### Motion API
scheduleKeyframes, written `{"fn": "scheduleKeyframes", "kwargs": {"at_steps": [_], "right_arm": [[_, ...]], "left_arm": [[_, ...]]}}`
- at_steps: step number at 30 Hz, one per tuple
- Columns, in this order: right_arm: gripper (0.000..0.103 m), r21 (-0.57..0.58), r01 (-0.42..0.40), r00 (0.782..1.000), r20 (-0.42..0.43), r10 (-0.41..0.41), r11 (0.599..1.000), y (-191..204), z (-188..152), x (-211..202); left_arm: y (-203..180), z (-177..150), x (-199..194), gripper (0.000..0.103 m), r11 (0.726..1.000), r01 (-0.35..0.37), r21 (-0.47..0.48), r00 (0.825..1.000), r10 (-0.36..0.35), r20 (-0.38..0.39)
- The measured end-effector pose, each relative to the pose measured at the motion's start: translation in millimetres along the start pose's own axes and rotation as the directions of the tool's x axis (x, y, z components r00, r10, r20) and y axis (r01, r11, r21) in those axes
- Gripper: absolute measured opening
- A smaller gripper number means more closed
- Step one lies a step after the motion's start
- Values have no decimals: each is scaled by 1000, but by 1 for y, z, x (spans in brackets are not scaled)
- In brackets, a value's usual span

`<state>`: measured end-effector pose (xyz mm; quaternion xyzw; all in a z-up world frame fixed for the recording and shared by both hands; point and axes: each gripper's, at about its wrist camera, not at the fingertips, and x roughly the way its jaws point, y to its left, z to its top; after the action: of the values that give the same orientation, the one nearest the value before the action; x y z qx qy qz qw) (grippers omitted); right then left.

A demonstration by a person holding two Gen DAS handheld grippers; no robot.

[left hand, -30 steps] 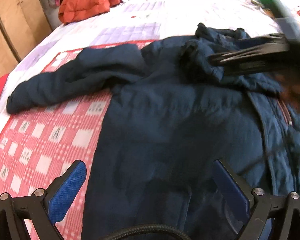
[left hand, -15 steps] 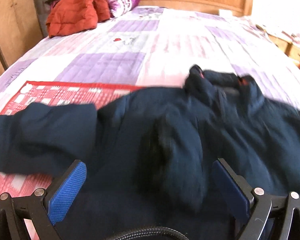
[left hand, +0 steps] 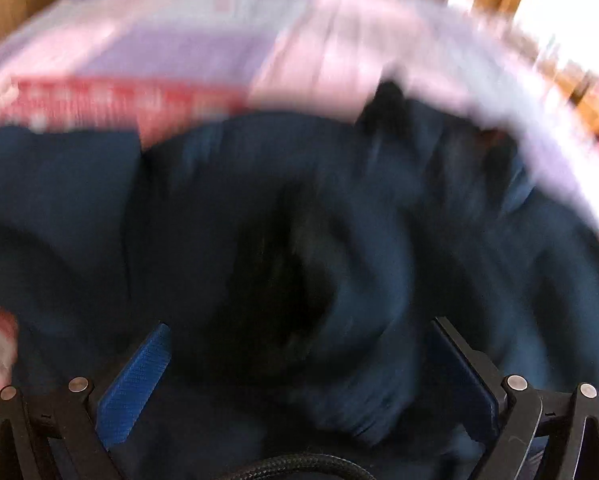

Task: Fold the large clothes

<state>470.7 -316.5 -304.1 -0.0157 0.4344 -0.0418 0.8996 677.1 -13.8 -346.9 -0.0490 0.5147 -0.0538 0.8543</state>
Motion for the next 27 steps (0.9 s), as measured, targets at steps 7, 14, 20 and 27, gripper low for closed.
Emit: {"fn": "scheduleKeyframes", "kwargs": {"at_steps": [7, 14, 20, 27], "right_arm": [[93, -25, 8, 1000, 21, -7, 1000, 8, 7, -3], [93, -11, 27, 999, 20, -26, 1000, 5, 13, 2], [93, 29, 30, 1000, 0, -30, 999, 1, 35, 29], [93, 47, -1, 993, -118, 7, 999, -23, 70, 115]], "left_arm": [[0, -11, -11, 31, 987, 155, -52, 987, -152, 49], [36, -53, -30, 30, 994, 99, -56, 995, -97, 31], [26, -51, -18, 31, 997, 78, 9, 996, -78, 30], [27, -54, -18, 38, 995, 96, 17, 995, -96, 20]]}}
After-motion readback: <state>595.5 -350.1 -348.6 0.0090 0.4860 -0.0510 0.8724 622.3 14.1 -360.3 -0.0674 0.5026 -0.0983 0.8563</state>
